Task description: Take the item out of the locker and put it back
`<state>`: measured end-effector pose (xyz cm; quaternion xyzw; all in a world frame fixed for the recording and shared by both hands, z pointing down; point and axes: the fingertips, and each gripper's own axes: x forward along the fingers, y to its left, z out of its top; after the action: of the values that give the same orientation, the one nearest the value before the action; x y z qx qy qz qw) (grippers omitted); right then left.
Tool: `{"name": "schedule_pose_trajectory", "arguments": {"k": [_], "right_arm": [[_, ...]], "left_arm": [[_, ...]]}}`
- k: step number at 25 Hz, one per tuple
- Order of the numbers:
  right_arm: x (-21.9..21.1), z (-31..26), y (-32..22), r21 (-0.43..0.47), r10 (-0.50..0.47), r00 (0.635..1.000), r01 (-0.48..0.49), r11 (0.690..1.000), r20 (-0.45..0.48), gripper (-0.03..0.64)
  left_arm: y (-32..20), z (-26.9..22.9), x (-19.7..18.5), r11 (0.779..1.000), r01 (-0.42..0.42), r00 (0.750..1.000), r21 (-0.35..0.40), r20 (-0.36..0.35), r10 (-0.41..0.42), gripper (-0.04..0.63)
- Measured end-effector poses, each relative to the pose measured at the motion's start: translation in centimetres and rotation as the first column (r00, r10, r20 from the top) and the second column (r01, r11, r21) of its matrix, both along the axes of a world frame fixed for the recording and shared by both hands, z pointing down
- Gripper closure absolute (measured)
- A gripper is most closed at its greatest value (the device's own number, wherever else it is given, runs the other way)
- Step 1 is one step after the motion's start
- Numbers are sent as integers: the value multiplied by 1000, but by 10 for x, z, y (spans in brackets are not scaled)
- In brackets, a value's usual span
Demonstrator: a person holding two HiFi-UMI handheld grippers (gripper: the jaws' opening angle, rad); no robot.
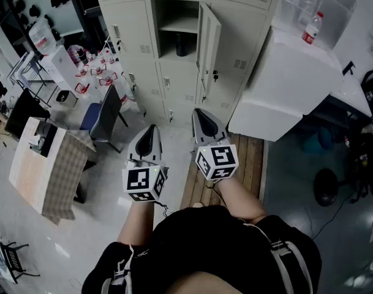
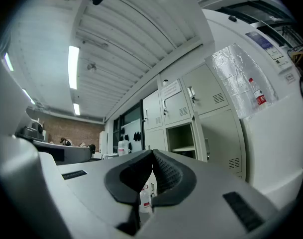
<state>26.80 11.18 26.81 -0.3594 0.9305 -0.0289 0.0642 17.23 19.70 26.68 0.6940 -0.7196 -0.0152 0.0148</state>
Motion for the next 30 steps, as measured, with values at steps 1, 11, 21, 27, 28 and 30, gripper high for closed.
{"name": "schedule_pose_trajectory", "arguments": {"k": [1,11,21,27,28,30], "right_arm": [[0,-1,2,2,2,1000,-2,1000,4,603],[-12,-6,27,8,0,1000,0,1000,17,601],[-49,3,69,4,23,1000,-23,1000,3,600],[-66,11,85,3,40,999,-40,999,-6,600],[-69,11,85,5,41,999,-41,999,-5,600],[-76,11,83,9,41,999,-41,999,0,601]], "left_arm": [[2,-1,-1,1000,-1,1000,0,2,1,583],[24,-3,-8,1000,-11,1000,-2,5,11,583],[64,4,-53,1000,-25,999,11,-27,26,583],[80,15,-72,999,-42,998,1,-43,42,583],[80,16,-76,999,-41,998,4,-41,41,583],[79,16,-85,999,-33,999,10,-39,34,583]]}}
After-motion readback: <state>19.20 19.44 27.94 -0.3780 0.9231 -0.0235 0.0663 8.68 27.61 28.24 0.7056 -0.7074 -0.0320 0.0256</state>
